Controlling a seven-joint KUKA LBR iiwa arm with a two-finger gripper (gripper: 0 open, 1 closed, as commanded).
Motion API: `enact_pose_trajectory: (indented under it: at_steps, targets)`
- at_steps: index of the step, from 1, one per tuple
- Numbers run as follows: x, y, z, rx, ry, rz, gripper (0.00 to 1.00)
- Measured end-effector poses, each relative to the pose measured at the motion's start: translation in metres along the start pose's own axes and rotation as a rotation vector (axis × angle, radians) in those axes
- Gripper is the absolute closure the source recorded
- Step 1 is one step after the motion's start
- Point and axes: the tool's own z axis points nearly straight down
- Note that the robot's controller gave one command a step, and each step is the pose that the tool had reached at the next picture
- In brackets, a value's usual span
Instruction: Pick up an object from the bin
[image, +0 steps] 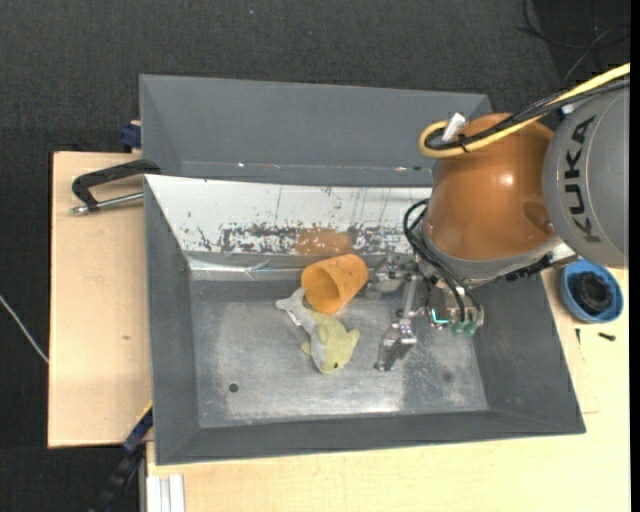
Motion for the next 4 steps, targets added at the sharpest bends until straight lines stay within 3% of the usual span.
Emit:
enact_pose_trajectory:
  at_steps: [1,2,3,4]
  targets:
    - [-0.030,0.040,0.132,0.003,-0.019,-0.474,0.00]
    - [-0.022,0.041,0.103,0.001,-0.015,-0.448,0.00]
    - [-0.023,0.037,0.083,0.001,-0.014,-0.359,0.00]
    - [-0.032,0.044,0.132,0.002,-0.020,-0.475,0.00]
